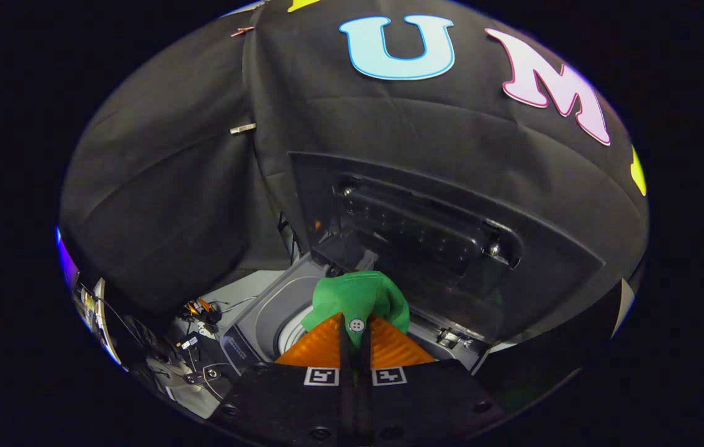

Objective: Put the clothes into the washing machine and then close the washing machine lid.

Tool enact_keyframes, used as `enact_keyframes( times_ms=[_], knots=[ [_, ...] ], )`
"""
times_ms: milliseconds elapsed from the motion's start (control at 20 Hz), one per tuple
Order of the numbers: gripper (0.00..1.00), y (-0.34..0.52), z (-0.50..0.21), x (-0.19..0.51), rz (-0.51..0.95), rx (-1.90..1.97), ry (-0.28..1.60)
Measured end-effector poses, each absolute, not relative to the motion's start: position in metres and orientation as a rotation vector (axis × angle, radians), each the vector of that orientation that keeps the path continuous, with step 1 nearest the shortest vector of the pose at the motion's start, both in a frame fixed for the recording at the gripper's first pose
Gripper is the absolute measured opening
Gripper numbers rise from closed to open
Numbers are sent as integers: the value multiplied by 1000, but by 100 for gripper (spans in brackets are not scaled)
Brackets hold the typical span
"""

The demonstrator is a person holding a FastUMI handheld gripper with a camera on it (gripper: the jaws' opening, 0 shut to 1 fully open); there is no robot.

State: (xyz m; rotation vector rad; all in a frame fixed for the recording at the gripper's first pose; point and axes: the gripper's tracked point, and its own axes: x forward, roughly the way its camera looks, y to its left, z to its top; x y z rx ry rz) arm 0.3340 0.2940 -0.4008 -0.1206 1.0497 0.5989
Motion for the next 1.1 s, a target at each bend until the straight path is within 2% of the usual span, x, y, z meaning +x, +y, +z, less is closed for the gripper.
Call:
enact_keyframes(
  times_ms=[150,350,450,550,750,1100],
  knots=[
    [14,294,-404,326,598,-84,1116],
    [92,300,-397,323,638,-88,1087],
    [93,301,-400,321,649,-116,1082],
    [99,303,-398,321,657,-117,1069],
    [99,311,-380,331,676,-84,992],
    [99,328,-315,366,699,-6,672]
  ],
)
